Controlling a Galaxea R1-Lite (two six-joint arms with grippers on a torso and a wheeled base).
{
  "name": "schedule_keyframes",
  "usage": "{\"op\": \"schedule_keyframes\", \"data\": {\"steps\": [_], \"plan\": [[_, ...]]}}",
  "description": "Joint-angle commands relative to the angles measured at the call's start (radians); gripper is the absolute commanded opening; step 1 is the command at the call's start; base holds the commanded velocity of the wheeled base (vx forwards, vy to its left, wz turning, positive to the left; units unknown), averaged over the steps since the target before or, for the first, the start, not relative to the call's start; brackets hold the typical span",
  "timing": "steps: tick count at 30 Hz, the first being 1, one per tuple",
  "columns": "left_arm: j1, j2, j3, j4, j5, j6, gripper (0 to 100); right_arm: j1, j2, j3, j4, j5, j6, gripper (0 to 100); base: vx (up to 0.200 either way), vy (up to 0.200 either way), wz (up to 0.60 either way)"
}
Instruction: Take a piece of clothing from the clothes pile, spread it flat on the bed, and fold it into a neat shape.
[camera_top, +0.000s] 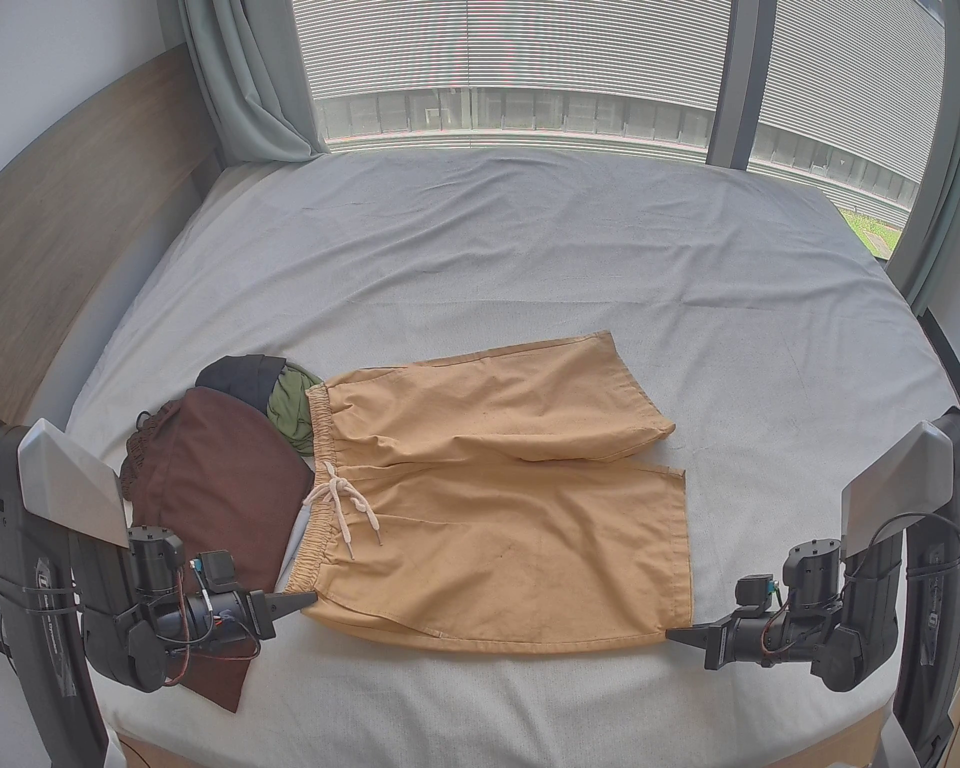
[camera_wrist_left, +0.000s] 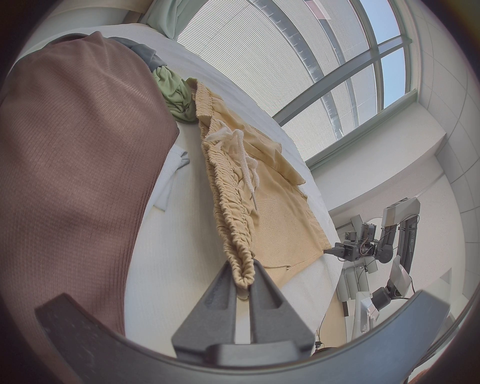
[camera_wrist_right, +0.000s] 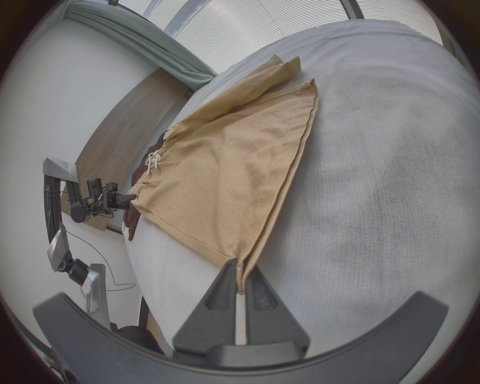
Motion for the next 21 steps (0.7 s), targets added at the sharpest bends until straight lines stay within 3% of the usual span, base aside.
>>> {"op": "schedule_keyframes", "data": {"steps": [1,8,21], "plan": [[0.007,-0.013,0.029,-0.001,0.001,0.003,0,-0.005,-0.004,0.017,0.0,0.001,-0.01,0,0.0,0.0,0.0],[0.032,0.022,0.087,0.001,-0.002,0.164,0,-0.01,-0.002,0.059,0.0,0.007,-0.053,0,0.0,0.0,0.0],[0.03,0.033,0.096,0.001,-0.002,0.189,0,-0.01,-0.001,0.088,0.0,0.007,-0.067,0,0.0,0.0,0.0]]}}
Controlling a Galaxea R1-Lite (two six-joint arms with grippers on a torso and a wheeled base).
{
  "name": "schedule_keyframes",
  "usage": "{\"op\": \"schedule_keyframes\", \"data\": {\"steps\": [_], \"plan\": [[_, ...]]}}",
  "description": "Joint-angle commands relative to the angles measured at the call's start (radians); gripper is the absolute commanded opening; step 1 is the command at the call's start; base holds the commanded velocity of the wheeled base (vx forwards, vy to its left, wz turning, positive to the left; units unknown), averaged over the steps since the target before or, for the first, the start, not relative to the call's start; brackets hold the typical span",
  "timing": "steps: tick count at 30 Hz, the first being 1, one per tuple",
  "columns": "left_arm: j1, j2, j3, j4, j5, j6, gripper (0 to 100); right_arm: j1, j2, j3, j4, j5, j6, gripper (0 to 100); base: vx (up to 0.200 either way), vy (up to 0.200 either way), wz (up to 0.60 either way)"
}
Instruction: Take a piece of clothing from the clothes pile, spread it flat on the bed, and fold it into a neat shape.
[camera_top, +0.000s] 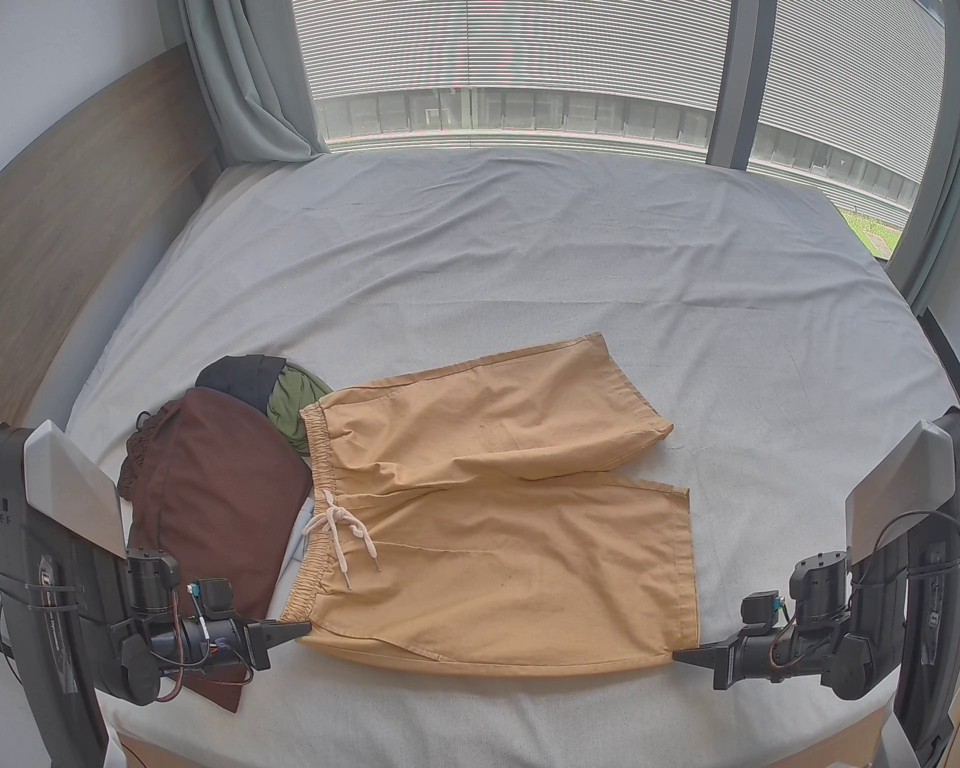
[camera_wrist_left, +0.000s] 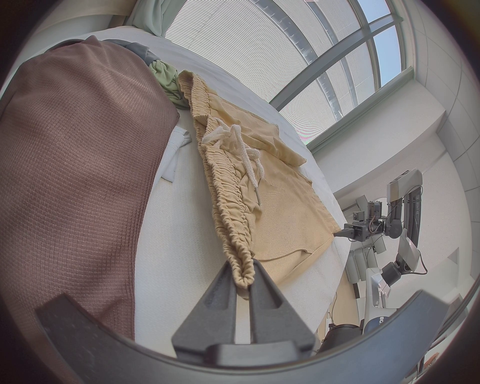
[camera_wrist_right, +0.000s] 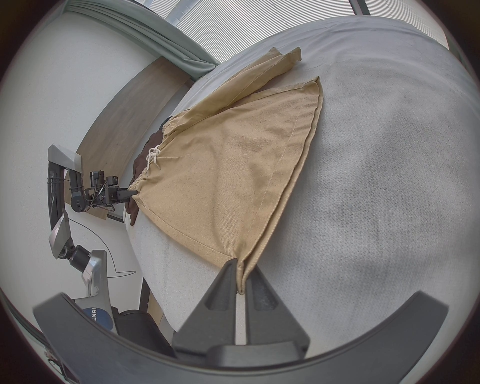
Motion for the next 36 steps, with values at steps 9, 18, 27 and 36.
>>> {"op": "schedule_keyframes", "data": {"steps": [9,18,27,36], "plan": [[-0.001,0.021,-0.024,-0.001,0.001,-0.002,100,0.0,0.011,-0.003,0.0,0.0,-0.013,100,0.0,0.0,0.0],[-0.007,0.027,-0.03,-0.001,0.001,-0.005,100,0.0,0.009,-0.009,-0.001,0.001,-0.014,100,0.0,0.0,0.0],[-0.011,0.037,-0.042,-0.001,-0.002,-0.003,100,0.0,0.012,-0.012,-0.001,0.0,-0.017,100,0.0,0.0,0.0],[-0.01,0.041,-0.047,-0.001,-0.002,-0.005,0,-0.001,0.012,-0.028,-0.001,0.003,-0.017,100,0.0,0.0,0.0]]}}
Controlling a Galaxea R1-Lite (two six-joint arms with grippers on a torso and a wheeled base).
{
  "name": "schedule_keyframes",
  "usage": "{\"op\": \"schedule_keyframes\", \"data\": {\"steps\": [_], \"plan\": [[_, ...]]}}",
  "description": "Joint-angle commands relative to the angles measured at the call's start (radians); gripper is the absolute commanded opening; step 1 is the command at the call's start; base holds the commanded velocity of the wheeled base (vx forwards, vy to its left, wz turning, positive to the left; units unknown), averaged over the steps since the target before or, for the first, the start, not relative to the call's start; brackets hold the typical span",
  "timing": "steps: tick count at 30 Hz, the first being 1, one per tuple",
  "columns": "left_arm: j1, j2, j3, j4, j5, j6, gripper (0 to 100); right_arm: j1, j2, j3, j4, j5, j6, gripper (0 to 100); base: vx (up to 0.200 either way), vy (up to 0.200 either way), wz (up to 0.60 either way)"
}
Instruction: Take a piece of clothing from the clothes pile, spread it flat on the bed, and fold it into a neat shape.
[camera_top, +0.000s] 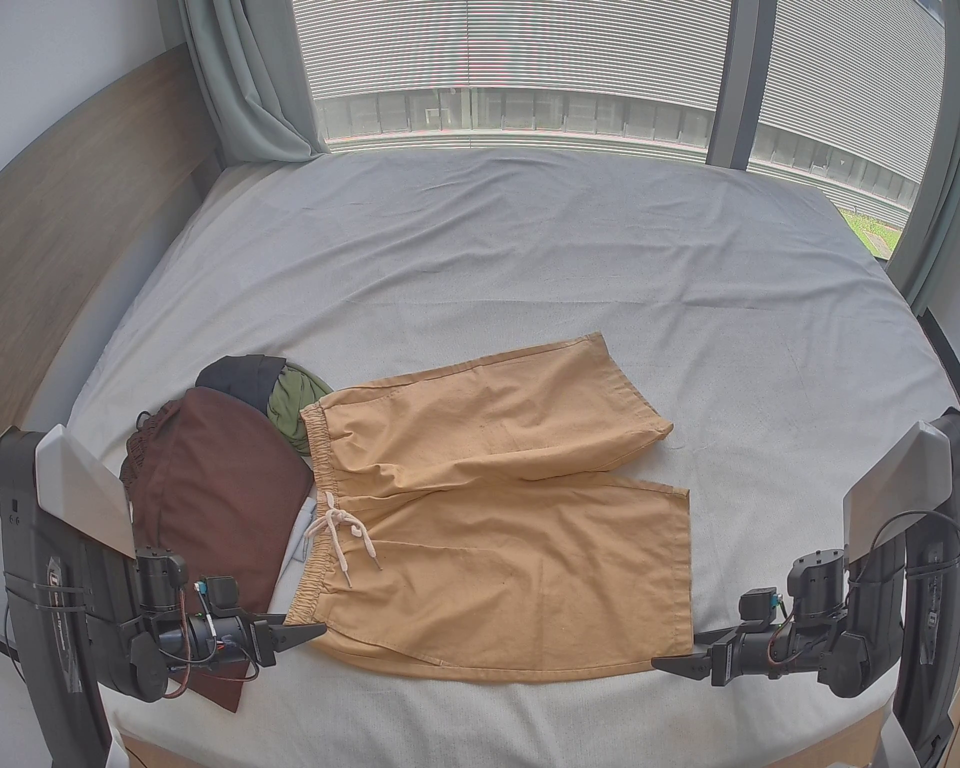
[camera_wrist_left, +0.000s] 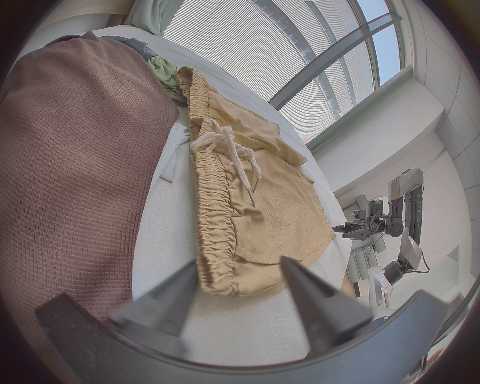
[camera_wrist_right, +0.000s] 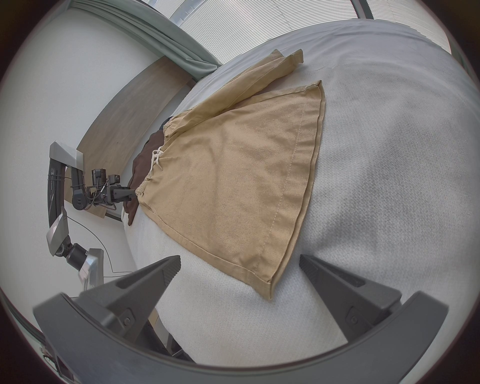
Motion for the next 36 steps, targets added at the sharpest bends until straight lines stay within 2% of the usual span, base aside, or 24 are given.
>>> {"op": "schedule_keyframes", "data": {"steps": [1,22,23,36], "plan": [[0.001,0.005,-0.003,0.0,0.0,0.001,0,0.0,0.001,-0.008,-0.001,0.001,0.0,100,0.0,0.0,0.0],[0.0,0.022,-0.011,-0.002,0.0,0.004,0,0.011,0.015,-0.005,-0.001,0.002,0.0,100,0.0,0.0,0.0],[0.0,0.023,-0.011,0.0,0.0,0.004,0,0.011,0.018,-0.005,-0.001,0.002,0.0,0,0.0,0.0,0.0],[0.001,0.02,-0.005,-0.002,0.0,0.002,0,0.008,0.031,-0.006,-0.001,-0.004,0.0,0,0.0,0.0,0.0]]}}
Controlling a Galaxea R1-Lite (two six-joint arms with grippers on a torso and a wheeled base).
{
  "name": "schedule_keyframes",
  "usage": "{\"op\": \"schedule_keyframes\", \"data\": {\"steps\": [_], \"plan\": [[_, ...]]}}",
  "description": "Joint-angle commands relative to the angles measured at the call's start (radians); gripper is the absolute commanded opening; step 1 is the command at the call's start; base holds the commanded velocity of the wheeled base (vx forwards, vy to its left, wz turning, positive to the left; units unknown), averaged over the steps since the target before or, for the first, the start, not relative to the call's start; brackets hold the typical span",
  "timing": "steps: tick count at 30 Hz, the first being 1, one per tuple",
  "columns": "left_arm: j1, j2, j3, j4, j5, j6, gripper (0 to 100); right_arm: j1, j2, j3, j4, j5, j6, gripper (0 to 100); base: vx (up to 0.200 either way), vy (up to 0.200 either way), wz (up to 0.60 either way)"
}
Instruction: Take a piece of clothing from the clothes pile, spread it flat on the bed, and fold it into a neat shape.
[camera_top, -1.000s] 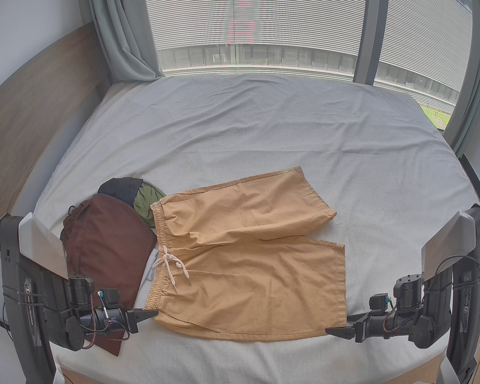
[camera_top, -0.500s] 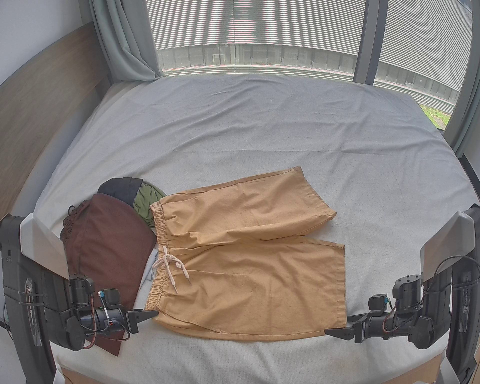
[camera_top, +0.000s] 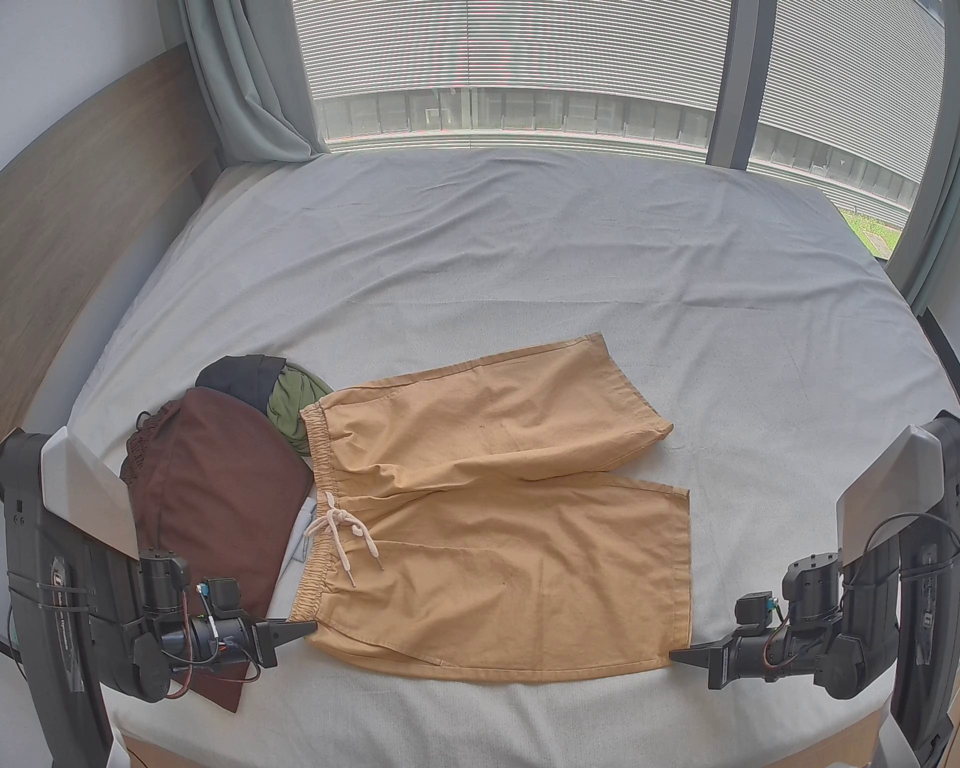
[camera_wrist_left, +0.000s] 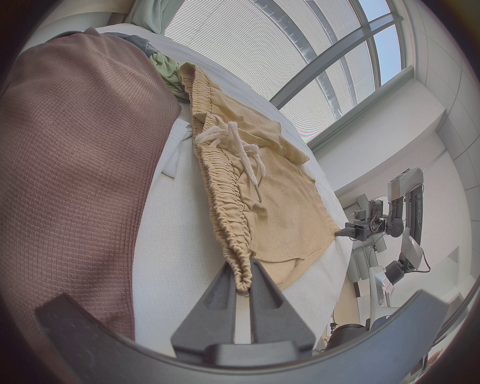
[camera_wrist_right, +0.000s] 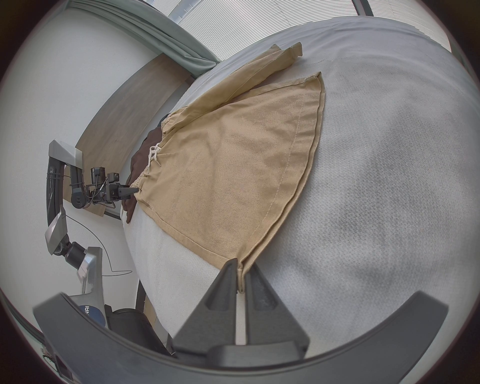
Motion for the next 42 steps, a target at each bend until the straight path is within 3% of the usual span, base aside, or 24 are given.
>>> {"op": "schedule_keyframes", "data": {"steps": [1,10,13,22,32,42], "plan": [[0.002,-0.002,0.006,0.001,0.0,-0.002,0,0.0,0.003,0.002,-0.001,0.001,0.0,0,0.0,0.0,0.0],[0.008,-0.036,0.067,0.001,-0.019,-0.012,0,0.003,-0.011,0.051,-0.001,0.001,-0.018,0,0.0,0.0,0.0],[0.011,-0.037,0.101,0.001,-0.038,-0.002,0,-0.008,-0.002,0.062,-0.001,0.008,-0.08,0,0.0,0.0,0.0],[0.014,-0.031,0.175,0.003,-0.04,0.067,0,-0.041,-0.005,0.082,0.007,0.042,-0.149,0,0.0,0.0,0.0],[0.042,0.009,0.176,0.001,-0.063,0.162,0,-0.044,-0.003,0.082,0.008,0.06,-0.162,0,0.0,0.0,0.0],[0.051,-0.052,0.072,0.0,-0.114,0.104,0,-0.035,-0.046,0.036,0.0,0.063,-0.15,0,0.0,0.0,0.0]]}}
